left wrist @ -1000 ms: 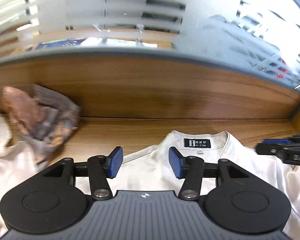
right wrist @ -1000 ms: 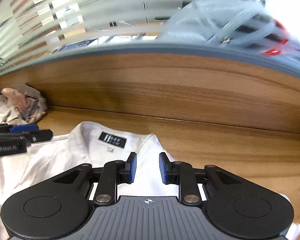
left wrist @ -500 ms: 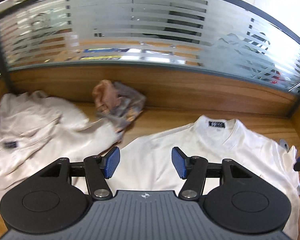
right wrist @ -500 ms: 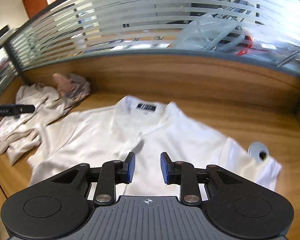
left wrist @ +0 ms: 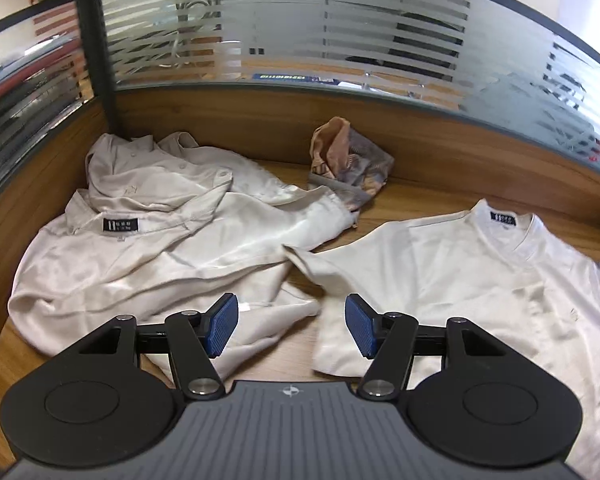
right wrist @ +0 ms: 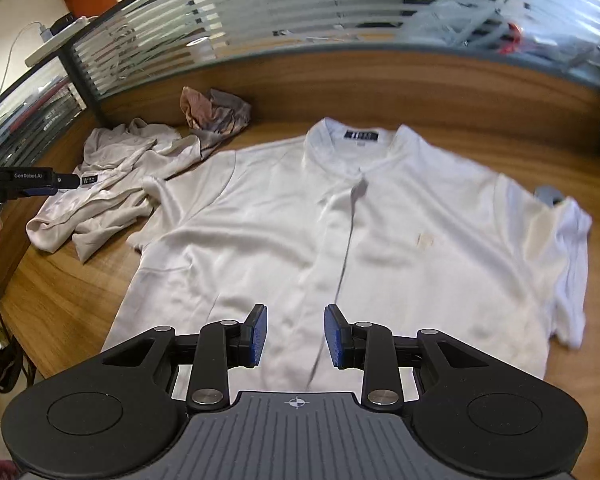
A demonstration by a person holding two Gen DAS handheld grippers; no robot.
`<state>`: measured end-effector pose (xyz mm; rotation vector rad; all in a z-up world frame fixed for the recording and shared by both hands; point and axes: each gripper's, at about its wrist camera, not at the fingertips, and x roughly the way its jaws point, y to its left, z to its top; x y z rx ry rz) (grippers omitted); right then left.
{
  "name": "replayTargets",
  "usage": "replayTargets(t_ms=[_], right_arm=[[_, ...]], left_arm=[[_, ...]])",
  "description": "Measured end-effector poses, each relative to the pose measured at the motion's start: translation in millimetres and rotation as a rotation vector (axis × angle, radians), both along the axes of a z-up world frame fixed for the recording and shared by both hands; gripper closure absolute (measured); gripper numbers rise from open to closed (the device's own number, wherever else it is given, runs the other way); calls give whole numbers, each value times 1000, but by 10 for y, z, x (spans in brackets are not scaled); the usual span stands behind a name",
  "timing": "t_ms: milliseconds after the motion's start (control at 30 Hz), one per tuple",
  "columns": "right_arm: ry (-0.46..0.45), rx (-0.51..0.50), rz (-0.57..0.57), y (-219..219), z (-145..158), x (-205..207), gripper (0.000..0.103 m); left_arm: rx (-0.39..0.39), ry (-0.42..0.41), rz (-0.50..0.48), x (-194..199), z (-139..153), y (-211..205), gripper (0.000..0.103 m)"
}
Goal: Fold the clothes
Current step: 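Open both tools and move them to the shirt hem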
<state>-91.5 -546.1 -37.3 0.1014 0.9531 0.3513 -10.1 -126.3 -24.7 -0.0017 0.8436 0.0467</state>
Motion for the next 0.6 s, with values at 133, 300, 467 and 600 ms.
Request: replayTargets(t_ms=[133, 300, 467, 600], right_arm=[[-16, -21, -105, 297, -103, -319, 69], [27, -35, -309, 692, -201, -731, 69], [42, -53, -452, 1141, -249, -1126, 69], [44, -50, -512, 1514, -294, -1373, 69]], left_arm=[[-5, -17, -113, 136, -106, 257, 38], [-1, -8, -304, 404, -320, 443, 38], [-3, 10, -435, 613, -478, 527, 38], [-147, -5, -452, 797, -556, 649, 40]])
